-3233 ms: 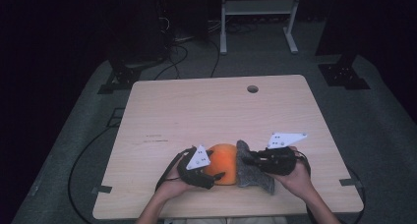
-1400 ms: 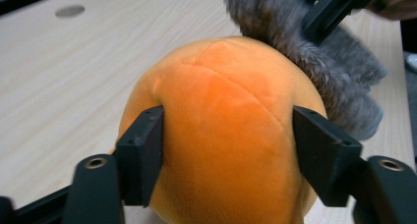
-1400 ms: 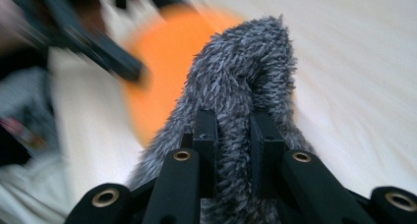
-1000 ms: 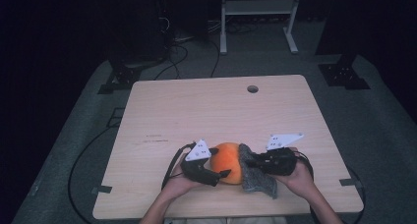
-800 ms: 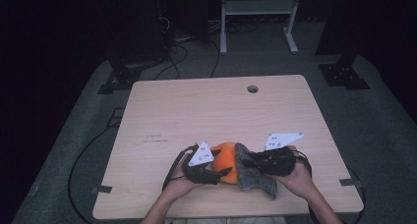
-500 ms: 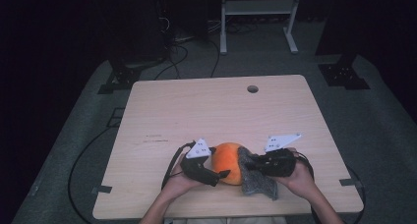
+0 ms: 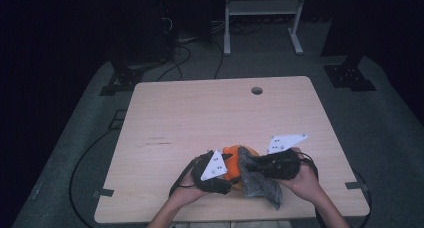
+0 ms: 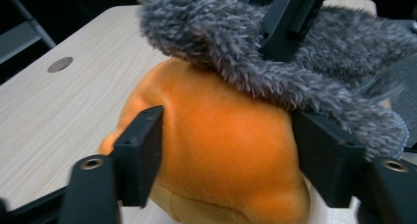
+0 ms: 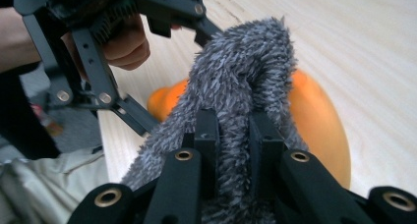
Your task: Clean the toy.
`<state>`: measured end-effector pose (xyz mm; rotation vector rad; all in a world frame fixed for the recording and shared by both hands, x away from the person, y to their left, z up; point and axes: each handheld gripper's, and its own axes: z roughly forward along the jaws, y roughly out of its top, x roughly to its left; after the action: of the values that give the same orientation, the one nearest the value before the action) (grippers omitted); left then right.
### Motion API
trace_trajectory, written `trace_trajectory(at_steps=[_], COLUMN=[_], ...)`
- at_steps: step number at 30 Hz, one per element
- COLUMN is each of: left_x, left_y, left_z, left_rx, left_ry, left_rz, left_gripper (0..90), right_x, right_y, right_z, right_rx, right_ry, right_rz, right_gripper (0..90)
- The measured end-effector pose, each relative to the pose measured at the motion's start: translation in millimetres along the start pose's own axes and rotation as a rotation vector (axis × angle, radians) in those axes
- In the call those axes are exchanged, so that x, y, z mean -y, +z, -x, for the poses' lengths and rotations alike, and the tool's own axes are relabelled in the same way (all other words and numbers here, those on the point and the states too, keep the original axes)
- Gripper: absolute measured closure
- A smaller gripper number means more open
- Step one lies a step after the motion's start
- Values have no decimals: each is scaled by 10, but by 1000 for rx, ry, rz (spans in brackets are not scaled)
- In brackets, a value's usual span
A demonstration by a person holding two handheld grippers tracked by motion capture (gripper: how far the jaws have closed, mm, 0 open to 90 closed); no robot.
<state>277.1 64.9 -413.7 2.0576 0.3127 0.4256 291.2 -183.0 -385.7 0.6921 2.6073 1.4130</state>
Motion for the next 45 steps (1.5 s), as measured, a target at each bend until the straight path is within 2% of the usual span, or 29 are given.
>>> trace_trajectory(at_steps=[2,3,4,6,7,10,11,12,13,14,15,17,19,21,22,23,25,27,28,30,32,33,35,37,40,42,45], left_x=[22,32,49,86,95,46,46,-3,-26,-26,-62,-63,-19,32,32,69,86,77,71,57,42,35,34,48,70,86,35], left_y=[-8,-9,-6,13,22,7,7,8,16,16,29,27,9,-5,-5,-21,-31,-23,-13,4,7,8,-4,-21,-43,-59,-86], left_z=[-91,-124,-164,-220,-212,-121,-121,-56,-12,-12,71,90,60,23,23,-13,-48,-82,-92,-76,-35,-15,9,8,-37,-76,-157], left_rx=[2,6,20,77,87,57,57,54,56,56,50,42,42,50,50,57,68,96,102,89,74,69,68,63,67,78,91], left_ry=[-97,-129,-173,-257,-260,-164,-164,-94,-50,-50,17,53,47,21,21,-1,-16,-72,-95,-91,-52,-33,1,13,-3,-28,-104], left_rz=[-3,-13,-16,-14,-6,5,5,13,8,8,0,-31,-38,-40,-40,-41,-38,-17,-9,-10,-6,-7,-12,-24,-58,-65,-26], left_gripper=[157,109,96,131,198,326,343,353,356,356,356,356,364,368,369,369,363,293,273,295,317,323,337,346,363,354,236], right_x=[47,79,94,106,105,43,4,-47,-106,-163,-217,-234,-180,-97,-97,17,128,237,241,160,47,-19,-120,-160,-114,-35,85], right_y=[-8,-11,-18,-28,-28,-76,-113,-152,-179,-184,-149,-75,-58,-93,-93,-148,-154,-133,-131,-149,-149,-133,-92,-46,-42,-60,-51], right_z=[32,51,66,83,85,59,25,-23,-75,-134,-204,-245,-158,-35,-35,102,205,290,293,214,85,5,-120,-176,-84,23,131], right_rx=[14,16,12,20,23,31,38,33,16,5,15,42,10,14,14,50,71,42,43,61,39,39,22,31,24,47,46], right_ry=[12,21,26,29,30,21,1,-12,-25,-46,-85,-114,-79,-31,-31,16,57,114,116,85,38,1,-45,-75,-45,-5,58], right_rz=[-12,-14,-11,-22,-25,-53,-45,-28,-7,1,-17,-66,-55,-49,-49,-59,-70,-56,-53,-32,-8,-9,-13,-28,-27,-35,-14], right_gripper=[771,771,771,770,771,771,772,772,772,772,772,771,772,772,772,772,772,774,775,778,777,776,775,774,776,777,779])
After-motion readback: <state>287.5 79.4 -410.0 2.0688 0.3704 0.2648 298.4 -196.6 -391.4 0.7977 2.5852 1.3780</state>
